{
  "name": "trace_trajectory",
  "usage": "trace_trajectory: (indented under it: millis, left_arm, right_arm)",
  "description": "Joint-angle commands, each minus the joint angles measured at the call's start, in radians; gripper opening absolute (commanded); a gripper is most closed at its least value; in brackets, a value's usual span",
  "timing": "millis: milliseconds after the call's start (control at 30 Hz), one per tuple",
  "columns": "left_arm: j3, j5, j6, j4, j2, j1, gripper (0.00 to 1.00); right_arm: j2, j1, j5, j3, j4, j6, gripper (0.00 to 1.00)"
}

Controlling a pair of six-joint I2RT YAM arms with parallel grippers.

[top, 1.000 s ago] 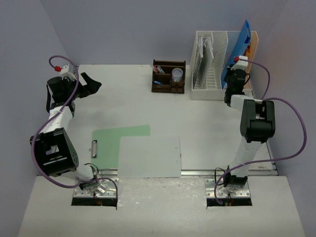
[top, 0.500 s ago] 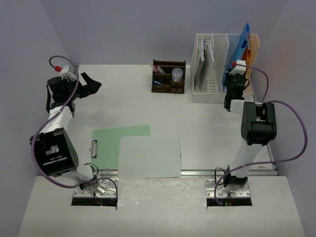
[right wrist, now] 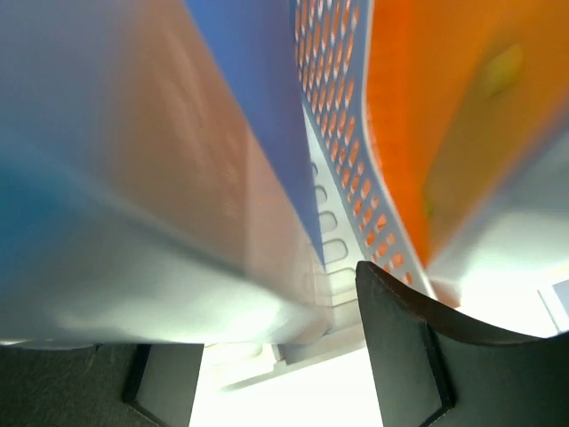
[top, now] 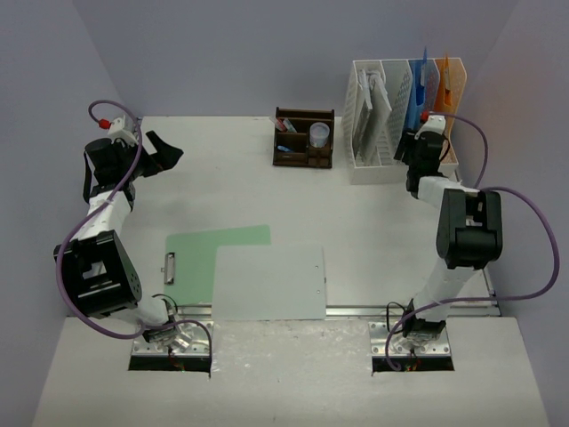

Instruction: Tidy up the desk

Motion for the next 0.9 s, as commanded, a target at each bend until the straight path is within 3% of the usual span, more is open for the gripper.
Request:
trace_trajectory:
  millis: [0,100,300,400,467,567,633,767,867]
  left_arm:
    - [0.022,0.021,0.003,0.040,-0.034,-0.001,1.00]
    - [0.026,0.027,0.005,0.040,-0.042,0.000,1.00]
    - [0.029,0.038,0.050,0.035,-0.071,0.000,1.00]
    - [0.029,0.050,0.086,0.017,-0.089,-0.002,1.00]
    - [0.027,0.048,0.172,-0.022,-0.115,-0.016,1.00]
    - [0.004,0.039,0.288,-0.070,-0.157,-0.058,1.00]
    - [-0.004,0.049,0.377,-0.127,-0.187,-0.094,0.99]
    - [-0.008,0.106,0.600,-0.331,-0.221,-0.207,0.83]
    - [0.004,0.108,0.808,-0.536,-0.190,-0.335,0.77]
  right_arm:
    - [-0.129,0.000,-0.004,0.055,0.022,0.025,0.65]
    - [-0.177,-0.001,-0.033,0.064,0.014,0.046,0.65]
    - [-0.354,0.003,-0.314,0.008,0.096,0.005,0.65]
    - [-0.417,0.018,-0.343,0.021,0.067,-0.056,0.63]
    - [-0.449,0.029,-0.347,0.047,-0.034,-0.125,0.57]
    - [-0.481,0.029,-0.376,0.082,-0.170,-0.222,0.38]
    - [-0.505,0.031,-0.417,0.096,-0.293,-0.251,0.33]
    - [-0.530,0.052,-0.554,0.150,-0.645,-0.180,0.31]
    - [-0.556,0.124,-0.623,0.100,-0.802,-0.140,0.39]
